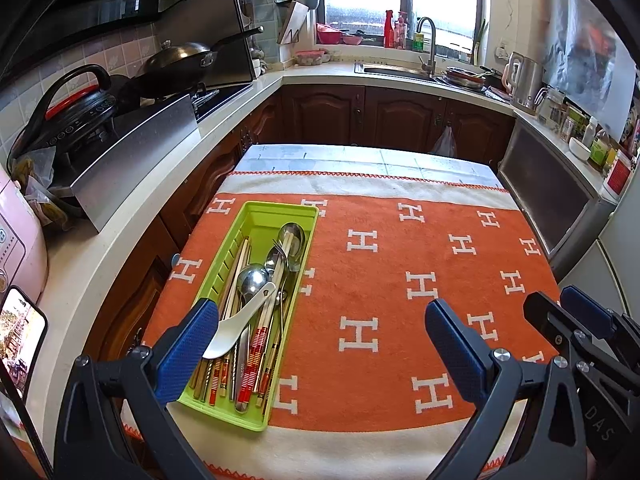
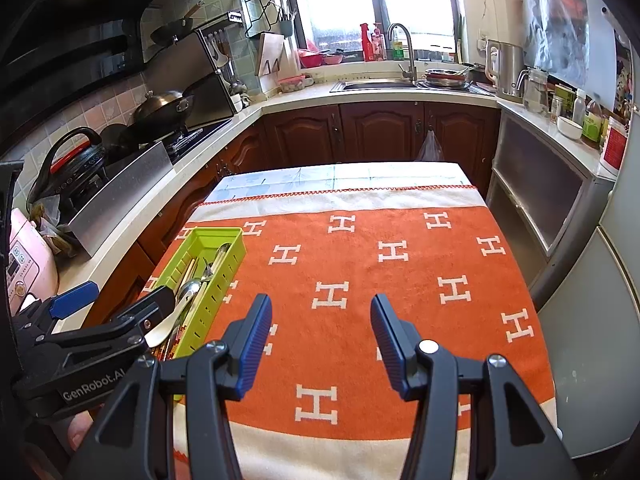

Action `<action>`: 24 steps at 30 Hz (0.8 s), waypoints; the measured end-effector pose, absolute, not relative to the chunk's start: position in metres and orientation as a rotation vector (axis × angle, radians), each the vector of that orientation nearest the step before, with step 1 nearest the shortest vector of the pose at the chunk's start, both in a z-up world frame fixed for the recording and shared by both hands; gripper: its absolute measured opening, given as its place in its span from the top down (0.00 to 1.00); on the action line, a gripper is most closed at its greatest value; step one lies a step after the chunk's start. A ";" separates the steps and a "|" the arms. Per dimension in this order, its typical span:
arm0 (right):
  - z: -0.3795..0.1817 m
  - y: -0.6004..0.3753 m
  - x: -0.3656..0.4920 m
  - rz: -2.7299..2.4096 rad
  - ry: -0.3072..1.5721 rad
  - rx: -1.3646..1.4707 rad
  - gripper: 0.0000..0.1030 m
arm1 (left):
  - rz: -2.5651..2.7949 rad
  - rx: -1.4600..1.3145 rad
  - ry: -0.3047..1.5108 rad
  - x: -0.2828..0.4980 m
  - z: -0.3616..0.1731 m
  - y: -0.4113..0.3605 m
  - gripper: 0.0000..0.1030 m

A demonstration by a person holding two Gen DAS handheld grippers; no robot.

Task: Organize utensils

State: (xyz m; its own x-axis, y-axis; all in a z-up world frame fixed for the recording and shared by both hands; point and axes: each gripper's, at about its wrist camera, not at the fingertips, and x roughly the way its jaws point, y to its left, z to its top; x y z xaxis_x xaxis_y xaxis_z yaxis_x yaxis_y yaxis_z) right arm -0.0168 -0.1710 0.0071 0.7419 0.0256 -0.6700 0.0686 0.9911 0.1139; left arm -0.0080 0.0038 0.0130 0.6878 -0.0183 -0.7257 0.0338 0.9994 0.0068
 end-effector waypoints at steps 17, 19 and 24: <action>0.006 -0.171 -0.017 -0.025 0.739 0.135 0.50 | -0.032 0.023 0.814 -0.010 0.011 0.000 0.01; 0.006 -0.171 -0.017 -0.025 0.739 0.135 0.50 | -0.031 0.022 0.815 -0.010 0.011 -0.001 0.01; 0.005 -0.172 -0.016 -0.025 0.740 0.133 0.50 | -0.032 0.023 0.816 -0.010 0.010 -0.001 0.01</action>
